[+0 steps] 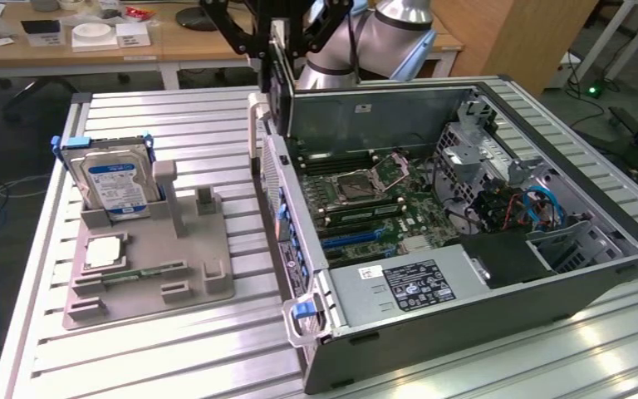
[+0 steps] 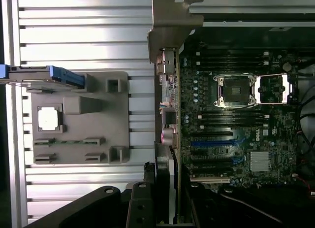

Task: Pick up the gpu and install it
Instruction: 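Pick up the gpu and move the gpu toward the slot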

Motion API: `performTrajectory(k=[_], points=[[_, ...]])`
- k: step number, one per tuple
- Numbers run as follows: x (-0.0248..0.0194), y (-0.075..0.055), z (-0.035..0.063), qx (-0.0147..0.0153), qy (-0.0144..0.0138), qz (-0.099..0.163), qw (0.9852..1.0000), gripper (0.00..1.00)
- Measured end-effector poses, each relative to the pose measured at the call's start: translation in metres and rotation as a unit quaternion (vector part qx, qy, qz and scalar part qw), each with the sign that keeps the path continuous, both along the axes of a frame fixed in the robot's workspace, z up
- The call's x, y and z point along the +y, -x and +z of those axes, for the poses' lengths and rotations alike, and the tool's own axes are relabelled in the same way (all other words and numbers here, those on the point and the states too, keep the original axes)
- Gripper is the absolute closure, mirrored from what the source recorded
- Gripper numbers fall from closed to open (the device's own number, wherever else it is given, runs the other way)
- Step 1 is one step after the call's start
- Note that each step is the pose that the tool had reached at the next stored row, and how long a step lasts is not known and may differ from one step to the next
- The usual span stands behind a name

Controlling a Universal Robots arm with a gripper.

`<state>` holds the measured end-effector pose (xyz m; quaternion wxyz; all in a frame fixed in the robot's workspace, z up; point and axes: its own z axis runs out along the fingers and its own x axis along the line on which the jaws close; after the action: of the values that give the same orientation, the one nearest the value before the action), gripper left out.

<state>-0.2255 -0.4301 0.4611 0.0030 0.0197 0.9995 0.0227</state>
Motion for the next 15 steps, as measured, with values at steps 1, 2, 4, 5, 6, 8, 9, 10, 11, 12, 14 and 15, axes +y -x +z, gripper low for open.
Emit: performTrajectory(k=[1, 2, 4, 5, 6, 8, 9, 10, 11, 12, 14, 15], points=[[0.0, -0.001, -0.0002, 0.0, 0.0, 0.0, 1.0, 0.72], [0.0, -0.002, -0.0004, 0.0, 0.0, 0.0, 1.0, 0.72], [0.0, -0.004, -0.0007, 0.0, 0.0, 0.0, 1.0, 0.72], [0.0, -0.005, -0.0009, 0.0, 0.0, 0.0, 1.0, 0.72], [0.0, -0.006, -0.001, 0.0, 0.0, 0.0, 1.0, 0.72], [0.0, -0.008, -0.0012, 0.0, 0.0, 0.0, 1.0, 0.72], [0.0, -0.01, -0.0014, 0.0, 0.0, 0.0, 1.0, 0.72], [-0.0001, -0.012, -0.0014, 0.0, 0.0, 0.0, 1.0, 0.72], [-0.0001, -0.014, -0.0015, 0.0, 0.0, 0.0, 1.0, 0.72], [0.0, -0.015, -0.0016, 0.0, 0.0, 0.0, 1.0, 0.72], [0.0, -0.018, -0.002, 0.0, 0.0, 0.0, 1.0, 0.72], [0.0, -0.02, -0.0022, 0.0, 0.0, 0.0, 1.0, 0.72]])
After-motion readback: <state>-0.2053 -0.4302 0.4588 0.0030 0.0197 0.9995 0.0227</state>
